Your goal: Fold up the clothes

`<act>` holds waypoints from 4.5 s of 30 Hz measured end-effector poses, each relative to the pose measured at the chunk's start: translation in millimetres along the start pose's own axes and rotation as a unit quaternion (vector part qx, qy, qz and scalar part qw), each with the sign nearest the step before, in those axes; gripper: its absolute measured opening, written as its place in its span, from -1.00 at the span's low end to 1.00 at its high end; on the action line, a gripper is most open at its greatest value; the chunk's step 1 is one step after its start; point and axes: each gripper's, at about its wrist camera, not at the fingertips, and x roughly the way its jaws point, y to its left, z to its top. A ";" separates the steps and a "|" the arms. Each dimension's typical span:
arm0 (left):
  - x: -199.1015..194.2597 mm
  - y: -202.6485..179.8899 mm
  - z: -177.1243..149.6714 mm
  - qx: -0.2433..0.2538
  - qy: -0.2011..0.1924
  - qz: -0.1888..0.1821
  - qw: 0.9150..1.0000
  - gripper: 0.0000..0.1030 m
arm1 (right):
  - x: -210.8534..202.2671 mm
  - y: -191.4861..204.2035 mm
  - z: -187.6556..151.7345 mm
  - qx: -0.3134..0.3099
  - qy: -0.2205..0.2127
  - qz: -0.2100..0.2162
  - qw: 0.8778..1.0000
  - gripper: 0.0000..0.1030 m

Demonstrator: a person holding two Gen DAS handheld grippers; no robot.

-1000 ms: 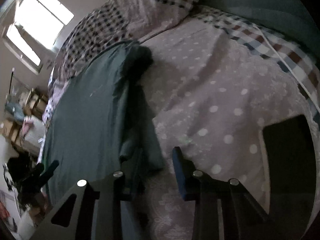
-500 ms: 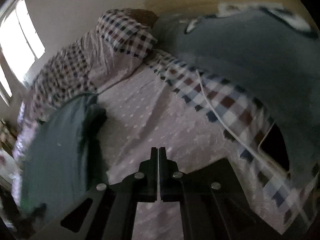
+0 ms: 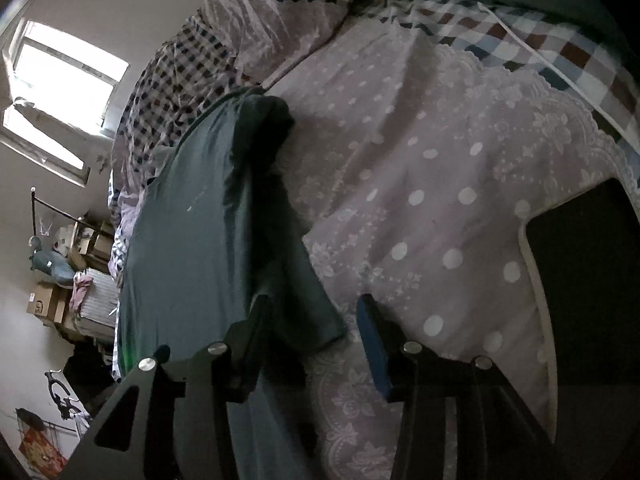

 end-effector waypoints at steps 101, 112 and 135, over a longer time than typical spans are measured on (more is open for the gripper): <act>2.4 0.4 2.7 -0.008 -0.001 -0.006 1.000 0.67 | -67.0 142.5 -99.1 -0.472 -0.091 -0.125 0.868 -1.00; 4.8 -3.3 1.5 -0.005 0.002 0.000 1.000 0.67 | -47.9 141.6 -152.7 -0.495 -0.009 -0.071 0.866 -0.06; 1.3 -171.5 -33.7 0.266 0.019 -0.026 0.963 0.67 | -120.7 24.0 -42.6 -0.047 -0.171 -0.106 0.978 0.00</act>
